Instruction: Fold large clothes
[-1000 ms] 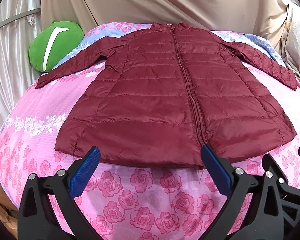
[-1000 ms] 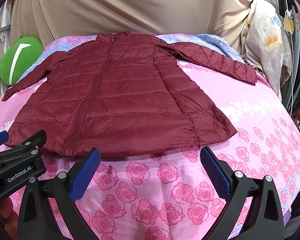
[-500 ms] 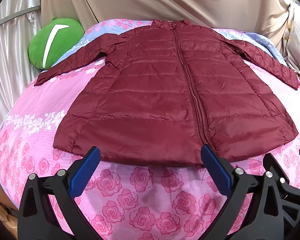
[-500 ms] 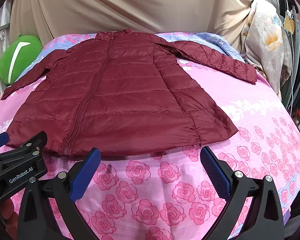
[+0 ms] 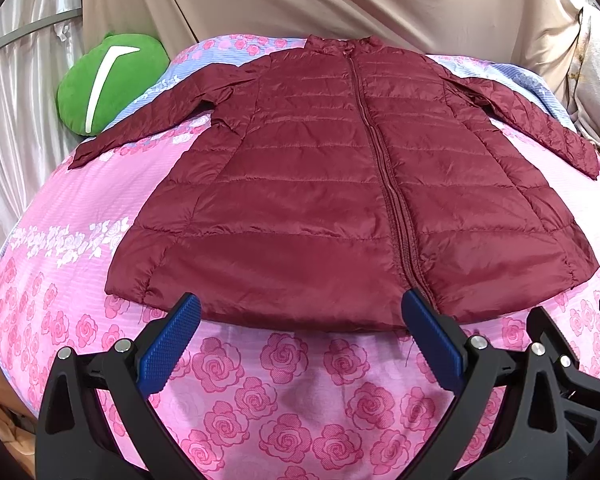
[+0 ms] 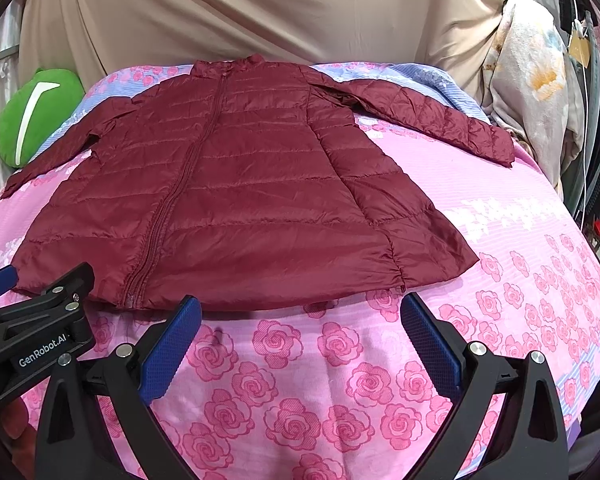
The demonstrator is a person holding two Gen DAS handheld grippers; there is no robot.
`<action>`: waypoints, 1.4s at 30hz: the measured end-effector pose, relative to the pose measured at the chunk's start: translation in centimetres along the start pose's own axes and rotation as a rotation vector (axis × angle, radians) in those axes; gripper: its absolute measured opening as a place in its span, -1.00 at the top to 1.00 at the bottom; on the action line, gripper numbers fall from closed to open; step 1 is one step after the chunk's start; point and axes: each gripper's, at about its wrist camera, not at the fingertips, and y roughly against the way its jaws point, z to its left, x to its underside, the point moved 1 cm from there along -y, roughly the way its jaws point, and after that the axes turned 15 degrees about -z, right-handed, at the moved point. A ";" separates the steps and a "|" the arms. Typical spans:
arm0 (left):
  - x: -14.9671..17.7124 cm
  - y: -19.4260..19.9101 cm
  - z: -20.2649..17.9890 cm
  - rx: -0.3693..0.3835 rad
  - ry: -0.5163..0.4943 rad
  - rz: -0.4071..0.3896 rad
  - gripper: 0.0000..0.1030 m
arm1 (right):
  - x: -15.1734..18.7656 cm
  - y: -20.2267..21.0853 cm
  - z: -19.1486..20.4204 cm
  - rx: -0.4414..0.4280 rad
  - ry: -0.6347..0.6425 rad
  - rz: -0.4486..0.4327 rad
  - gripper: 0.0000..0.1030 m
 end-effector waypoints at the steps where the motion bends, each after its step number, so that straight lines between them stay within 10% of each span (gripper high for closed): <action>1: 0.0 0.0 0.0 0.000 0.000 0.000 -0.90 | 0.1 0.0 0.0 0.000 0.000 0.000 -0.90; 42: -0.4 -1.5 -0.1 0.015 -0.010 0.024 -0.91 | -0.2 -1.3 0.0 -0.007 0.005 0.024 -0.90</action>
